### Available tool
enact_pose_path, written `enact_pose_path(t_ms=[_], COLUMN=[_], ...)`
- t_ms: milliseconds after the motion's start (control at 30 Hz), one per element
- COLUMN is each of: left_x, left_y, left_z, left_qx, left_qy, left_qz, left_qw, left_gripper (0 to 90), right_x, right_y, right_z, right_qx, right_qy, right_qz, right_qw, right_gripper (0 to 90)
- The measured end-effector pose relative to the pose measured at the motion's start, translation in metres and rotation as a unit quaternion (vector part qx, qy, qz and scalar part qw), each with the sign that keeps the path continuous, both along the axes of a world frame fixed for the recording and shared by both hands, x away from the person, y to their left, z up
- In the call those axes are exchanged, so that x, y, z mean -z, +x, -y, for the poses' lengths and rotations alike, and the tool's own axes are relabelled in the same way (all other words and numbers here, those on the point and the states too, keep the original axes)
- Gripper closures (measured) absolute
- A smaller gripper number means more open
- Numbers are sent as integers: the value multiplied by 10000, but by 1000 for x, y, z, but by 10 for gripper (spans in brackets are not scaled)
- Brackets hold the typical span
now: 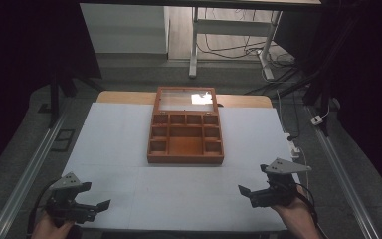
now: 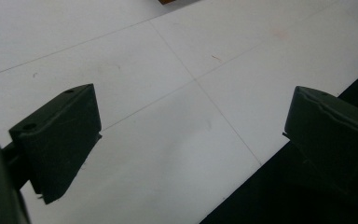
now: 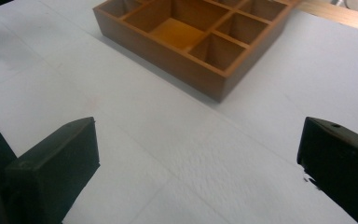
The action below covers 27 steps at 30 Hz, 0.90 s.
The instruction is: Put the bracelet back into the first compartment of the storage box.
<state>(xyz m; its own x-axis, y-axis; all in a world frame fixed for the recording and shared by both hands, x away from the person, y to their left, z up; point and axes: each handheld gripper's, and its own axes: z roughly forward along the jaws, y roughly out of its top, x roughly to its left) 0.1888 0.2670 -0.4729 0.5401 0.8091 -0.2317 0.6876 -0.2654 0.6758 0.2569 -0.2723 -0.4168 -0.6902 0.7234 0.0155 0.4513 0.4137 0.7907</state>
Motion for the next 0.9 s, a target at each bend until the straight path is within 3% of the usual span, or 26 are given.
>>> enact_pose_path(t_ms=[267, 400, 700, 733, 800, 900], left_x=[0, 0, -1, -1, -1, -1], left_y=[0, 0, -2, -2, -2, -2], left_z=[0, 0, 1, 1, 2, 1], left_qx=[3, 7, 98, 110, 139, 143], left_qy=[3, -10, 22, 29, 61, 14], left_qz=[5, 7, 97, 117, 120, 137], left_qw=[10000, 10000, 9999, 9999, 9998, 9998], left_gripper=[38, 38, 38, 38, 37, 34], right_x=[6, 11, 26, 26, 26, 28], right_y=[-17, -23, -34, -34, -35, -32], right_z=[23, 32, 47, 48, 49, 48], right_qx=[327, 472, 863, 876, 924, 940], right_qy=[84, -41, -196, -209, -164, -252], right_qz=[-3, -30, -366, -448, -399, -574], right_qw=[9994, 9989, 9954, 9949, 9948, 9936], right_gripper=[0, 0, 0, 0, 0, 0])
